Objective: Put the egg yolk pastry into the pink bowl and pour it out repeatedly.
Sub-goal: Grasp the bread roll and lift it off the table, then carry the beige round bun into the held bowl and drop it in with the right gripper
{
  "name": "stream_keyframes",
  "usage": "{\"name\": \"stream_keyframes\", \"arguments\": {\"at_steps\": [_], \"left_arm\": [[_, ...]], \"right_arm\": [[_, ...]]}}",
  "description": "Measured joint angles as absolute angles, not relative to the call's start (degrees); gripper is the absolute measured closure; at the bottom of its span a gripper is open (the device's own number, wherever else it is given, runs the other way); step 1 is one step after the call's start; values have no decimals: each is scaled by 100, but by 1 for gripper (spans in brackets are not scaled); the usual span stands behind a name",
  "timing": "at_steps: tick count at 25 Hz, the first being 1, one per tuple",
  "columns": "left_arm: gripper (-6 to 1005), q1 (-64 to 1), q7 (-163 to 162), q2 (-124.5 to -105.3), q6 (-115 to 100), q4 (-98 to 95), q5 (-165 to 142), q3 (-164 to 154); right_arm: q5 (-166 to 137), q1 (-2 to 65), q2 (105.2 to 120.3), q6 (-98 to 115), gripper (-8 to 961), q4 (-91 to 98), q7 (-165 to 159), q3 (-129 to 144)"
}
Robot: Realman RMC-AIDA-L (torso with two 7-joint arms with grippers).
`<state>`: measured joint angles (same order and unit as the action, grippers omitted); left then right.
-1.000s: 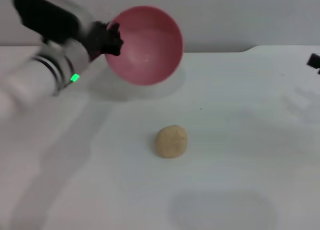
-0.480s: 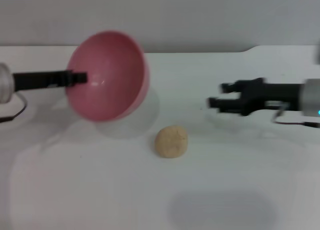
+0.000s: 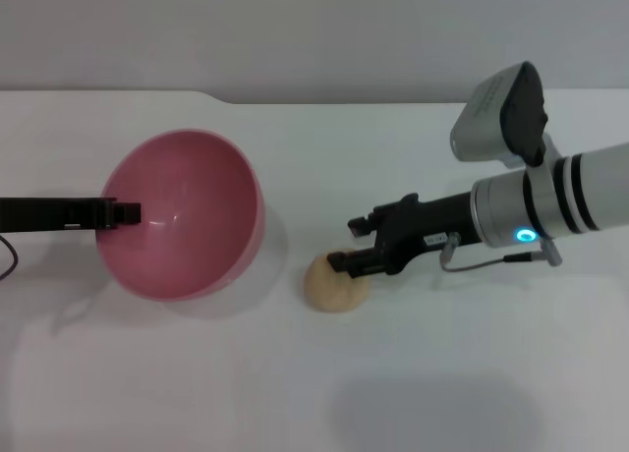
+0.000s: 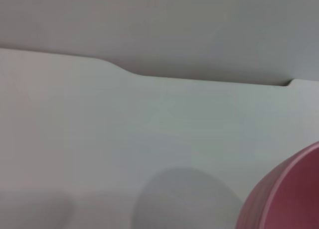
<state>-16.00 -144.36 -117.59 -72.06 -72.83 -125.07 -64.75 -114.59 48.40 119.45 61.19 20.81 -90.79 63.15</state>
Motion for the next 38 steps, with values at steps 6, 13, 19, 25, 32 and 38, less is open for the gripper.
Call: {"name": "stream_keyframes", "arguments": {"at_steps": [6, 13, 19, 25, 32, 38], "left_arm": [[1000, -1672, -14439, -11768, -7192, -7288, -12510, -6540], [999, -1851, -14421, -11769, -7173, -7267, -12519, -6644], [999, -1894, -14383, -11769, -7030, -7251, -12576, -6720], [999, -2036, -14412, -11776, -6602, -7104, -12814, -6950], [1000, -2817, -14479, -11802, -5485, -6203, -12813, -8205], [1000, -3874, -14784, -11894, -4967, -5247, -12788, -9085]], "right_arm": [[-11451, 4860, 11967, 6109, 352, 1733, -9071, 6337], [-11335, 4810, 11974, 6161, 359, 1705, -9044, 6340], [-10496, 4185, 11872, 6564, 490, 2250, -9045, 6259], [-10245, 3271, 11850, 7048, 581, 3597, -9077, 6082], [-10195, 2869, 11844, 8568, 638, 4941, -9034, 5164], [-10635, 3034, 11840, 9170, 693, 5402, -9071, 5501]]}}
